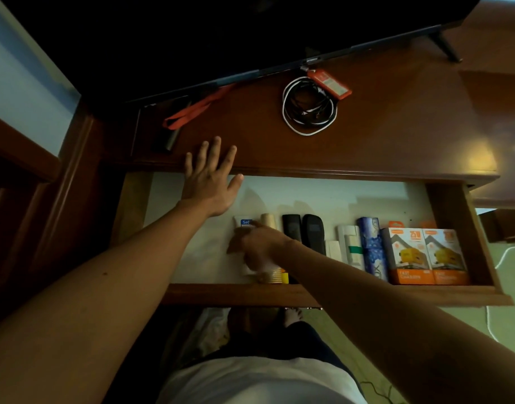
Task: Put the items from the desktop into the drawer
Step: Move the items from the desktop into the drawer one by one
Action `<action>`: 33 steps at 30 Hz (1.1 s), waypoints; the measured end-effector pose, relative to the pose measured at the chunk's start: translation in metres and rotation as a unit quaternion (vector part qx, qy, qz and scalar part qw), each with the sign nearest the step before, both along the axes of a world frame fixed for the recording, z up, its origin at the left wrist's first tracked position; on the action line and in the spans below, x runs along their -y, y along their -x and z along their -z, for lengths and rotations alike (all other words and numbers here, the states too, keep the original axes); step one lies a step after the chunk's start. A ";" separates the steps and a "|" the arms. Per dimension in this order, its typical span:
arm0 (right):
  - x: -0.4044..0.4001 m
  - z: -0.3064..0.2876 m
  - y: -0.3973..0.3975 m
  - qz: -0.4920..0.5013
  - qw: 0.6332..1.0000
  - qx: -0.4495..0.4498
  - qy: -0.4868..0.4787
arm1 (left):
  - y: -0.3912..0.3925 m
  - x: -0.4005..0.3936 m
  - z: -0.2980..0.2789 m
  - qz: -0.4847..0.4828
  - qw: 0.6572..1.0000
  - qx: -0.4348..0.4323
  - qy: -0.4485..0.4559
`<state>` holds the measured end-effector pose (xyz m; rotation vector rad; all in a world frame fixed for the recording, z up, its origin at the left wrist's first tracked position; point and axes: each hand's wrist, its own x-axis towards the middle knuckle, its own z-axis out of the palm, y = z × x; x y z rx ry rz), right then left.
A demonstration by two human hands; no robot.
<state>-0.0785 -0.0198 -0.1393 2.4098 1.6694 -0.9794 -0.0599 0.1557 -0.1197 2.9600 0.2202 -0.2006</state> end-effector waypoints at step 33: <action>0.013 0.012 0.020 0.275 0.960 0.048 -0.025 | -0.001 0.003 -0.006 -0.005 1.000 -0.023 0.012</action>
